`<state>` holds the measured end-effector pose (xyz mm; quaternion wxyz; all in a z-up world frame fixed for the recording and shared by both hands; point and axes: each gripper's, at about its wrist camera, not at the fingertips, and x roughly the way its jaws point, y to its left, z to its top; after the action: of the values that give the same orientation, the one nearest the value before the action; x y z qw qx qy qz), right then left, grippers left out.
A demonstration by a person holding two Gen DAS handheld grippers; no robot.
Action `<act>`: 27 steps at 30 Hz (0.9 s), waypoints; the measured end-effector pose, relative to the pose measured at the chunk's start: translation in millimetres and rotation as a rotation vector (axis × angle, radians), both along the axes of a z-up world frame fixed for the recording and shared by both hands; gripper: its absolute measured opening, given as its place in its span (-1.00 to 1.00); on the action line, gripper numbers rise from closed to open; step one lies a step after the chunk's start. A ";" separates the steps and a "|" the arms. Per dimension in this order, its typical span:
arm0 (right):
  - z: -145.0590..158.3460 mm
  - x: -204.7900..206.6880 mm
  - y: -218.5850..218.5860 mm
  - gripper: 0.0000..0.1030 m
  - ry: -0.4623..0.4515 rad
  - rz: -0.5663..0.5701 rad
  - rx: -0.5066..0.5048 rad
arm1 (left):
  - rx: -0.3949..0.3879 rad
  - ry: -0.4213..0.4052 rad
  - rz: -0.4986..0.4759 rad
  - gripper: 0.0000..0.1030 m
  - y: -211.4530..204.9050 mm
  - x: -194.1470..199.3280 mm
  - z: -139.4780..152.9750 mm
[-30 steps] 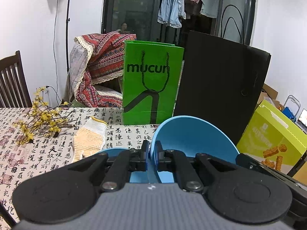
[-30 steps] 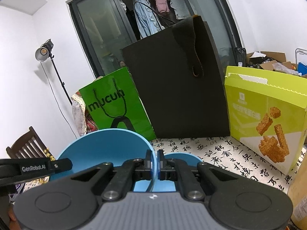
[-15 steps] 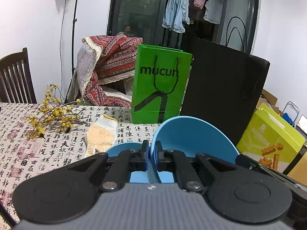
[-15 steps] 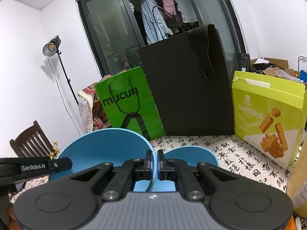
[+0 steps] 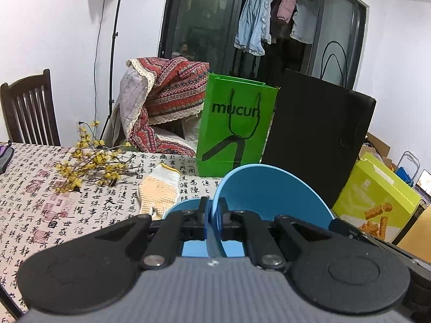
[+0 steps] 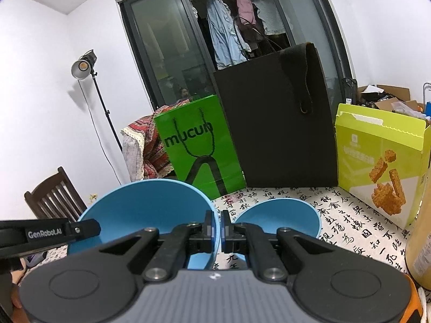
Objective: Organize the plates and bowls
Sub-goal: 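Carry the held blue bowls with both grippers away from the bags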
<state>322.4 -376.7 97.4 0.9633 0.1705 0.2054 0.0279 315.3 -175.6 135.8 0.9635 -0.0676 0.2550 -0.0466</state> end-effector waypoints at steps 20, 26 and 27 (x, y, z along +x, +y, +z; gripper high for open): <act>13.1 -38.6 46.5 -0.91 -0.007 0.053 -0.033 | -0.014 -0.011 0.050 -0.87 48.4 -48.8 4.1; 15.2 -50.6 58.6 -0.91 -0.009 0.063 -0.036 | -0.015 -0.018 0.058 -0.86 59.5 -63.4 5.8; 15.9 -52.8 60.8 -0.91 -0.009 0.064 -0.038 | -0.016 -0.020 0.060 -0.86 61.5 -66.0 6.1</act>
<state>269.6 -315.9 113.3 0.9659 0.1454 0.2070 0.0556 249.3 -114.0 141.9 0.9663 -0.0826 0.2430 -0.0203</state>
